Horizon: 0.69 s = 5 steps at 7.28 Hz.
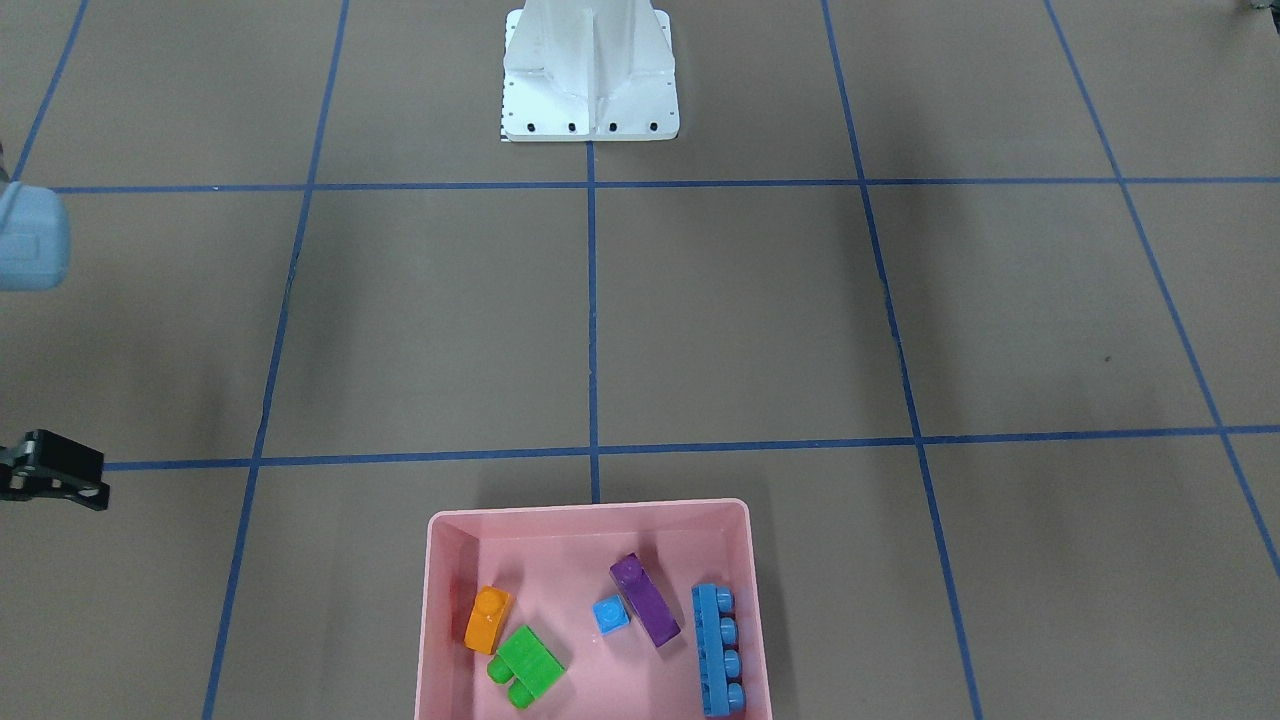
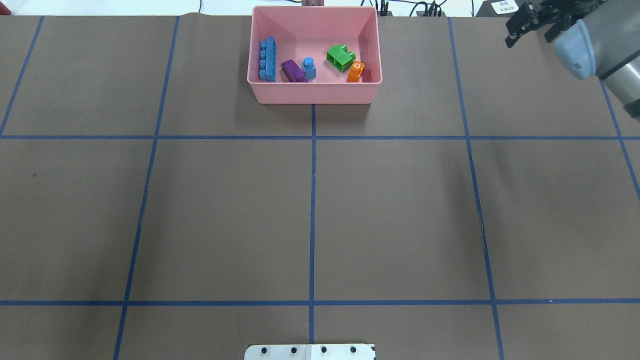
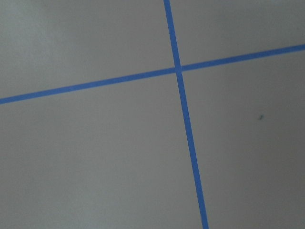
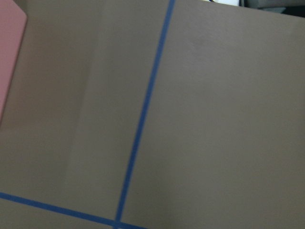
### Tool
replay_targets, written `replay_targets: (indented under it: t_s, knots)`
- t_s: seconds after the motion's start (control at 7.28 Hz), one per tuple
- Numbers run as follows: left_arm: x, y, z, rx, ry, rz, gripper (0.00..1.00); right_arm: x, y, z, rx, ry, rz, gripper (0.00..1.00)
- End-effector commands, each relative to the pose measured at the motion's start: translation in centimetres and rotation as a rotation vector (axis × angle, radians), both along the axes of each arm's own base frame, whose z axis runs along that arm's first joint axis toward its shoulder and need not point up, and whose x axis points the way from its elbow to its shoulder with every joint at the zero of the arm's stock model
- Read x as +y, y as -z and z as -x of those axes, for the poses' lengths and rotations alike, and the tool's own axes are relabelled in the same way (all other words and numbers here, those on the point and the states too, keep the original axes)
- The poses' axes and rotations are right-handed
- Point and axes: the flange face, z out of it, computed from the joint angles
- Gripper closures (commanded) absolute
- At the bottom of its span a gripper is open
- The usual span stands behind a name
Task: Put all blocks into box
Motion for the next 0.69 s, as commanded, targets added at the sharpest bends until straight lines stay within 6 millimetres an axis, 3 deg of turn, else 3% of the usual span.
replay_targets:
  t_s: [0.0, 0.14, 0.41, 0.55]
  knots:
    - [0.0, 0.5, 1.6, -0.013, 0.007, -0.070, 0.00, 7.4, -10.4, -9.3, 0.012, -0.026, 0.051, 0.00]
    - [0.1, 1.3, 2.8, -0.005, 0.040, -0.100, 0.00, 11.9, -14.8, -12.3, 0.038, 0.016, 0.028, 0.00]
    - [0.9, 0.1, 3.0, -0.015, 0.046, -0.083, 0.00, 21.3, -21.2, -17.2, 0.079, -0.002, 0.088, 0.00]
    - [0.7, 1.2, 3.3, -0.011, 0.056, -0.099, 0.00, 25.5, -22.8, -18.7, 0.097, -0.023, 0.121, 0.00]
